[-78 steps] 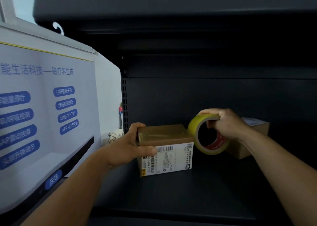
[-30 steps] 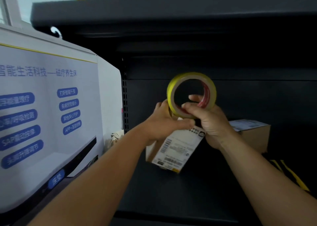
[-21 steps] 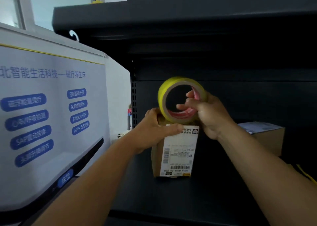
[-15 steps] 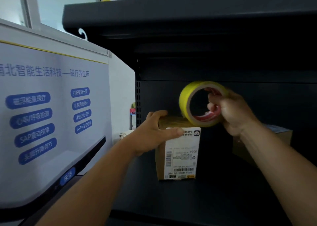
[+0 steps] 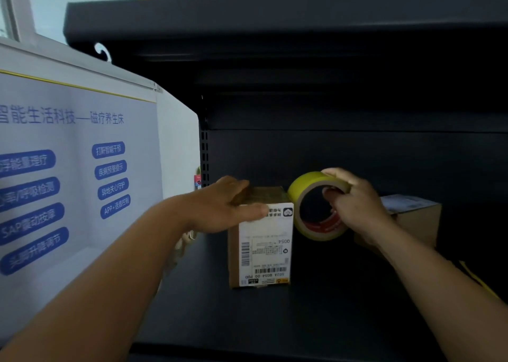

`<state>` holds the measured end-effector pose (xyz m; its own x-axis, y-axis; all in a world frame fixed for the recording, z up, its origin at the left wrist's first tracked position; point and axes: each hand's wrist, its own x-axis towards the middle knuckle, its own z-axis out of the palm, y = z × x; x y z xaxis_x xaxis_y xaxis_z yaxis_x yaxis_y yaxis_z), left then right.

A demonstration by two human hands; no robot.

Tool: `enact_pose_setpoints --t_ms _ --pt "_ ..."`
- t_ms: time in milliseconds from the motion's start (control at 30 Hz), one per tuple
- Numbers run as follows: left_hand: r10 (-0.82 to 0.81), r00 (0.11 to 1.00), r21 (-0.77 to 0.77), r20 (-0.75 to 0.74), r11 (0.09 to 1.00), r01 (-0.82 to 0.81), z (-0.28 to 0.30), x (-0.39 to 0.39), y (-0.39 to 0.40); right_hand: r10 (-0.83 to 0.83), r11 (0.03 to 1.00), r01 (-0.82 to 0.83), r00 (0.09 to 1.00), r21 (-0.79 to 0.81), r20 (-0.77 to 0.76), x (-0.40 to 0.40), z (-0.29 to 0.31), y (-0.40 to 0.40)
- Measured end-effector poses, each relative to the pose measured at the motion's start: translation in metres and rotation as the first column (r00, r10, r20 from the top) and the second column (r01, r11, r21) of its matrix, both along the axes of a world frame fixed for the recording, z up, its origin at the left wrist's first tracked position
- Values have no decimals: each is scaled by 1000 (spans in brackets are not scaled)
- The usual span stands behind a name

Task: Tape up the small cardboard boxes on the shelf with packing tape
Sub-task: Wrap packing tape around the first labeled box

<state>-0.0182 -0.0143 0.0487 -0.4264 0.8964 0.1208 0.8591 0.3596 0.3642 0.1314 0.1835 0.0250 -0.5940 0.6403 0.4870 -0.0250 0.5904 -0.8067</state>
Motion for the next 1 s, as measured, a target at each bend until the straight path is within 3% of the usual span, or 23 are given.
enact_pose_setpoints --t_ms 133,233,533,767,1000 --pt "-16 972 -249 -234 967 -44 28 18 18 3 996 -4 1000 86 20 2 8 -3" --pt "-91 948 -259 -305 966 9 27 32 43 -17 987 8 998 163 58 2 12 -5" --pt "-144 969 -181 -203 978 107 21 29 48 12 991 -15 1000 137 26 6 -3 -3" --pt "-72 988 -213 -137 976 42 24 29 44 -3 928 -110 954 356 301 16 -32 4" --pt "-55 993 -251 -109 968 26 29 37 42 -2 942 -127 923 309 386 21 -37 10"
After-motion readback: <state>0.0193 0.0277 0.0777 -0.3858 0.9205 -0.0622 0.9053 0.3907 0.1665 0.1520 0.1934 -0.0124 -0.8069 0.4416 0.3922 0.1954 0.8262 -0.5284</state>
